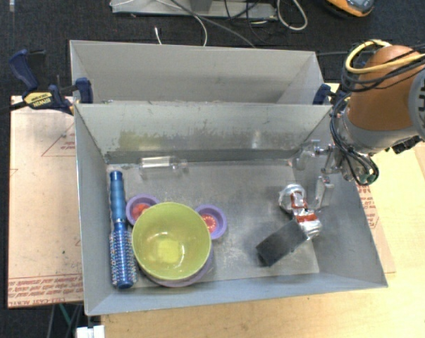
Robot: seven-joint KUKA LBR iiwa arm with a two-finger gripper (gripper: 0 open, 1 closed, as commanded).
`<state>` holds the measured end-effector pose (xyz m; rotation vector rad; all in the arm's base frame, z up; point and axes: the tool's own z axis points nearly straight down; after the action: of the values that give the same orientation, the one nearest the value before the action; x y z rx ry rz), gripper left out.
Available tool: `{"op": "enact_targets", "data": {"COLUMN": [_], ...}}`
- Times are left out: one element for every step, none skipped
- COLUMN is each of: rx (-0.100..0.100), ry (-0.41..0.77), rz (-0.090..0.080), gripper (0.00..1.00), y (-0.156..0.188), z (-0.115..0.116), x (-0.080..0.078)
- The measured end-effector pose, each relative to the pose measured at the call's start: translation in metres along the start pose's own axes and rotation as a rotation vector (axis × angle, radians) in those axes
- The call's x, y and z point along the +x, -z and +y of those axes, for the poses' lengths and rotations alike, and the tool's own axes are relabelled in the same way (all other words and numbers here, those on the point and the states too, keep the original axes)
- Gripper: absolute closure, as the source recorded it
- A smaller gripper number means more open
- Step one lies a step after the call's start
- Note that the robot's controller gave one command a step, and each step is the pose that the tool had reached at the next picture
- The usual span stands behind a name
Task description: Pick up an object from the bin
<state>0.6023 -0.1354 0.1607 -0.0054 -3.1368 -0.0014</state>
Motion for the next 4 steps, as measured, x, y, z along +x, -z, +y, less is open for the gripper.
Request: {"op": "enact_targets", "data": {"rx": [0.001,-0.003,0.002,-0.003], "ry": [0.004,-0.116,-0.064,-0.150], "rz": [-0.007,-0.018,-0.021,-0.016], "gripper": [0.00,0.00,0.00,0.00], "y": [0.005,-0.057,-0.020,-0.046], "z": [0.001,0.002,0.008,-0.010], "x": [-0.001,0.004,0.009,0.012]}}
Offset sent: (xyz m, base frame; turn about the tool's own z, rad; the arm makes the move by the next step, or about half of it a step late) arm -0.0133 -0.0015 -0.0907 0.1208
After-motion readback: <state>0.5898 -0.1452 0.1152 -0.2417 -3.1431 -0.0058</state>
